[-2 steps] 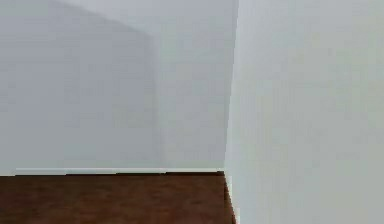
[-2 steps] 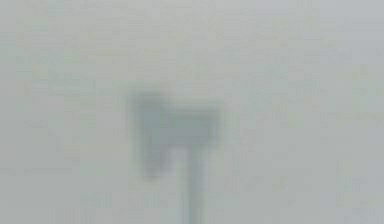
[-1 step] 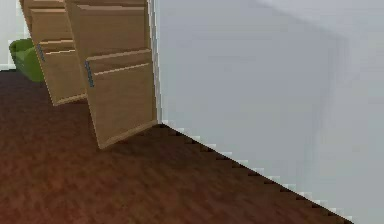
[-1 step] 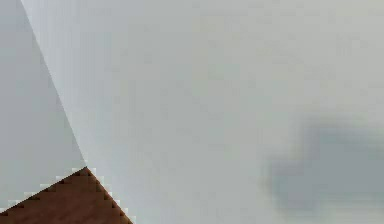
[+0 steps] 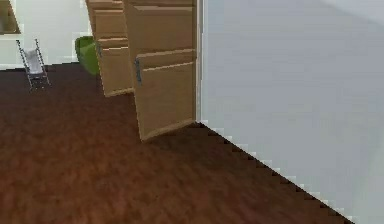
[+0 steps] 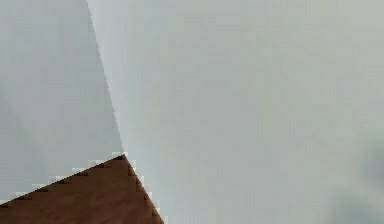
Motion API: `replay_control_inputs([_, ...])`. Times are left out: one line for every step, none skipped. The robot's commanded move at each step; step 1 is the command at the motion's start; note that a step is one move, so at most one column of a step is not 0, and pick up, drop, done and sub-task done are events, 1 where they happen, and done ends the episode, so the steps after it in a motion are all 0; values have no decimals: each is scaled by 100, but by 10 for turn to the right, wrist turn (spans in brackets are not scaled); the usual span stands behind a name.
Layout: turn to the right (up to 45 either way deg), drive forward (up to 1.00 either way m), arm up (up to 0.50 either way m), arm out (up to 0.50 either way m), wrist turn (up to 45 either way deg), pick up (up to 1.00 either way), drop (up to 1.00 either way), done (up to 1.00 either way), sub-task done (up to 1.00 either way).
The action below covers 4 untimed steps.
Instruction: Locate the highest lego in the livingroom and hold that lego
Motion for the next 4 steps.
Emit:
replay_control_inputs([0, 30, 0, 0, 0, 0, 0, 0, 0])
replay_control_inputs([-450, 0, 0, 0, 0, 0, 0, 0, 0])
replay_control_inputs([-450, 0, 0, 0, 0, 0, 0, 0, 0])
replay_control_inputs([-450, 0, 0, 0, 0, 0, 0, 0, 0])
